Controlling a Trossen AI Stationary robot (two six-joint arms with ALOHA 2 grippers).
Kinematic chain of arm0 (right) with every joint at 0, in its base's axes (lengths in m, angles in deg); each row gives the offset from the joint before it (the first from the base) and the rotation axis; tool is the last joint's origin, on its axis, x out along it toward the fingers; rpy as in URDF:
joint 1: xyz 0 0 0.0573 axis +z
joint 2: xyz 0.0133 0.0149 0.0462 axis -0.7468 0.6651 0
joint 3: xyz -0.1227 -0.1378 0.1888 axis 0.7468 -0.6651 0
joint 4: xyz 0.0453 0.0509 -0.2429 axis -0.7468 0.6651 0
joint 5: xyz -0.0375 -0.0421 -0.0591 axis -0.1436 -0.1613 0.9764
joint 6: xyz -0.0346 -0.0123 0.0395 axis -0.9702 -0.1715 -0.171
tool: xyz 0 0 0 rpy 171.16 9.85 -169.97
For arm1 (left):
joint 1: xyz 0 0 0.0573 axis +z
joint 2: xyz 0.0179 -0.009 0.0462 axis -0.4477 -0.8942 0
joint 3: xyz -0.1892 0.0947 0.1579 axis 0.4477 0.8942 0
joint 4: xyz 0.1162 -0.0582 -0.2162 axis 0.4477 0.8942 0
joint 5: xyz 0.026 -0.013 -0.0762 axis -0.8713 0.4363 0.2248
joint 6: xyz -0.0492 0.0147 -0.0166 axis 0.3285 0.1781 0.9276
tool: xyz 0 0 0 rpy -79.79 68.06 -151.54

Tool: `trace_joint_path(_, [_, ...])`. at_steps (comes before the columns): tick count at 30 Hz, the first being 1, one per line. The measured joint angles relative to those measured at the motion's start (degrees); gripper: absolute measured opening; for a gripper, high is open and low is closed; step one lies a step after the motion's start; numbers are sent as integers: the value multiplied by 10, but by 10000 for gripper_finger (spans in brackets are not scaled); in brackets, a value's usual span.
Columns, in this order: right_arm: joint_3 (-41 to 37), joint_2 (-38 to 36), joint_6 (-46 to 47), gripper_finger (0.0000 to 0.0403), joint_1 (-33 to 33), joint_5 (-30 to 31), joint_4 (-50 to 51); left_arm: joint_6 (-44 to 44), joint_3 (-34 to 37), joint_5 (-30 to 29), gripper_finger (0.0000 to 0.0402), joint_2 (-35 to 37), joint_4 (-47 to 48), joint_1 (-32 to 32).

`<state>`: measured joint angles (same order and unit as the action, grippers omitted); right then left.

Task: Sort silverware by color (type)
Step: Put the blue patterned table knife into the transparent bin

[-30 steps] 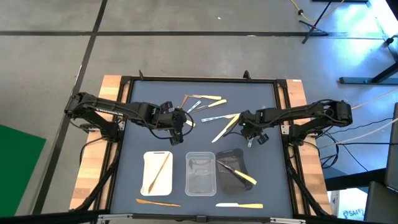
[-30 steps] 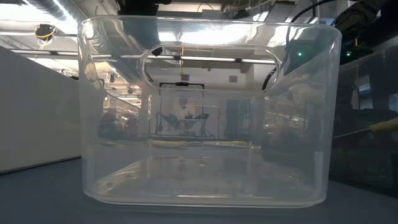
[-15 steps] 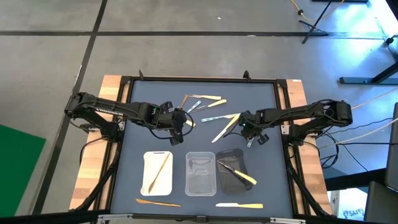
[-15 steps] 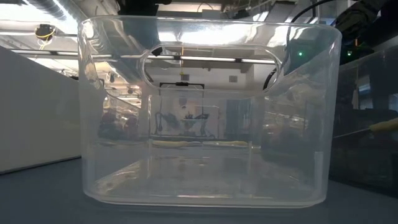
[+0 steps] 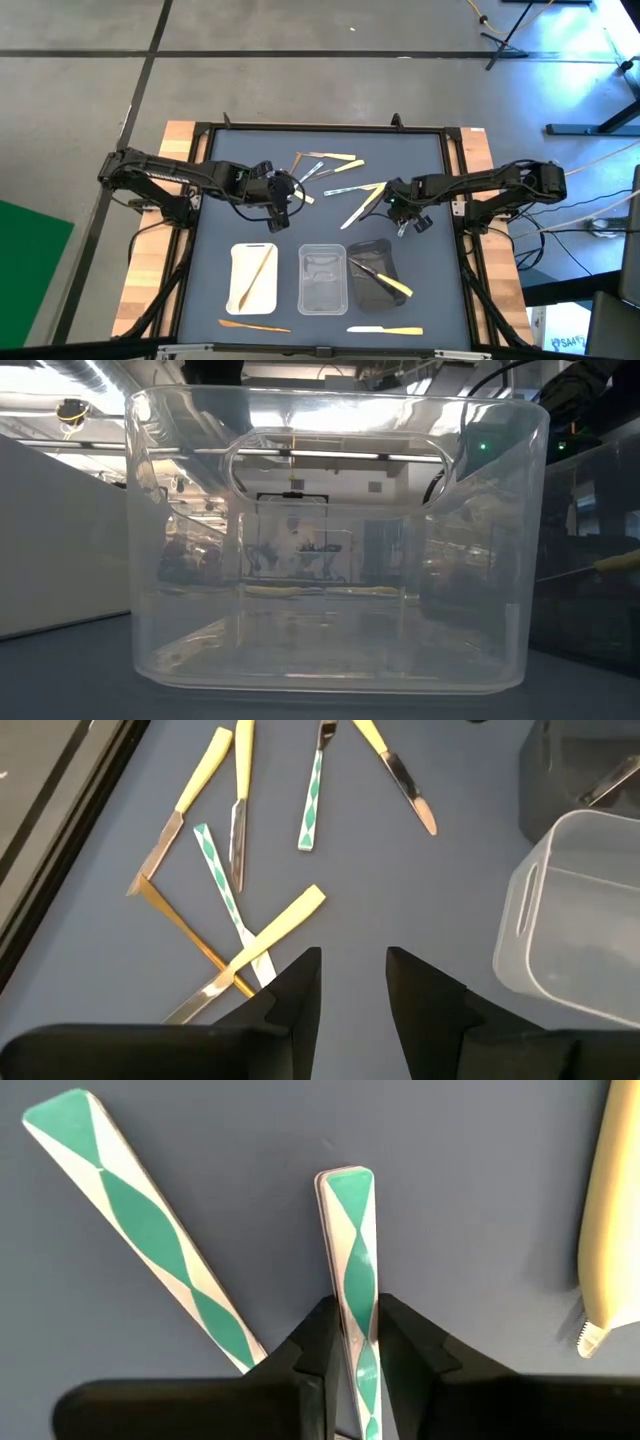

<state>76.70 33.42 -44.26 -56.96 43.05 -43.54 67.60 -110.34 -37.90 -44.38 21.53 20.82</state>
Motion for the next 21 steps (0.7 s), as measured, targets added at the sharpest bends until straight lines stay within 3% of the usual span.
trace_joint_path(21, [54,1,1,59,0,0,4,2,0,-1,109,124,59,0])
